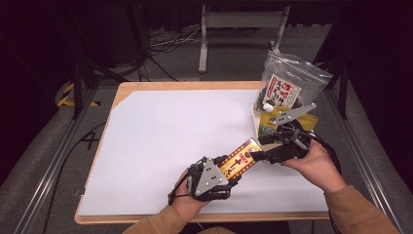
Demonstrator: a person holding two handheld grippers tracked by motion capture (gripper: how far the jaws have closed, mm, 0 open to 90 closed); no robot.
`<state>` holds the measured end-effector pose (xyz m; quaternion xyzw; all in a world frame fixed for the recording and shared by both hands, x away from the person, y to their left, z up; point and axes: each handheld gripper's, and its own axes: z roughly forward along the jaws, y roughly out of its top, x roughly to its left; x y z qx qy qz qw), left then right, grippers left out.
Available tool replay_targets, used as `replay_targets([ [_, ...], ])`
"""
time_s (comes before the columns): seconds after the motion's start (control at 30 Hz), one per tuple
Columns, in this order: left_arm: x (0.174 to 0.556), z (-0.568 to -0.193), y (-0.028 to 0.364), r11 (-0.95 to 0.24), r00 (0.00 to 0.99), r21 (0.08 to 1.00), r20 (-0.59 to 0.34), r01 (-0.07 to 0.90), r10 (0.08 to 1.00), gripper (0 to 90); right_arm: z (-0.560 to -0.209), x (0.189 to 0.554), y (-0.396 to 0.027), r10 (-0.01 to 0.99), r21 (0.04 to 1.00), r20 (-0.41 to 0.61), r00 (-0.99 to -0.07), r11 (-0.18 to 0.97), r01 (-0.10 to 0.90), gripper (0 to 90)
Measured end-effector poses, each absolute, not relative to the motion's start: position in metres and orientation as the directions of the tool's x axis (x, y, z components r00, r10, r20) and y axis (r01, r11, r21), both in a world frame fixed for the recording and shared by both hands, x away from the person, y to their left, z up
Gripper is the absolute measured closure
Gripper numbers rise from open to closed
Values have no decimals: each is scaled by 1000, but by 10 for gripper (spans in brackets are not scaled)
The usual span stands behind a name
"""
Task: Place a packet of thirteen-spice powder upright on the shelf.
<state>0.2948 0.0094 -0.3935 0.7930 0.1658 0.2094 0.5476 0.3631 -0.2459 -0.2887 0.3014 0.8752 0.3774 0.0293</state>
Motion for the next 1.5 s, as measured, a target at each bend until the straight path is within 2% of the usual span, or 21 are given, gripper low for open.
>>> replay_targets([
  [0.5, 294, -393, 10, -336, 855, 942, 155, 24, 495, 326, -300, 371, -238, 520, 652, 269, -811, 522, 550, 323],
  [0.63, 295, -393, 11, -342, 856, 939, 161, 20, 492, 326, -302, 371, -235, 499, 650, 280, -820, 530, 545, 388],
  [0.93, 295, -395, 10, -354, 852, 935, 177, 10, 493, 326, -300, 371, -235, 505, 646, 301, -809, 516, 563, 458],
  [1.03, 295, -397, 9, -362, 850, 932, 183, 10, 494, 325, -298, 372, -237, 494, 657, 330, -804, 492, 572, 545],
  [1.07, 294, -397, 10, -363, 850, 932, 187, 6, 492, 324, -296, 372, -240, 475, 662, 368, -800, 471, 584, 589],
  [1.3, 294, -395, 8, -371, 850, 929, 194, 2, 490, 312, -292, 371, -240, 463, 660, 400, -791, 453, 599, 619],
  [1.47, 299, -393, 11, -346, 873, 936, 120, 58, 472, 257, -287, 369, -236, 439, 672, 395, -807, 461, 579, 660],
  [1.5, 301, -392, 13, -344, 878, 936, 102, 75, 467, 215, -282, 367, -235, 440, 682, 367, -819, 472, 559, 673],
])
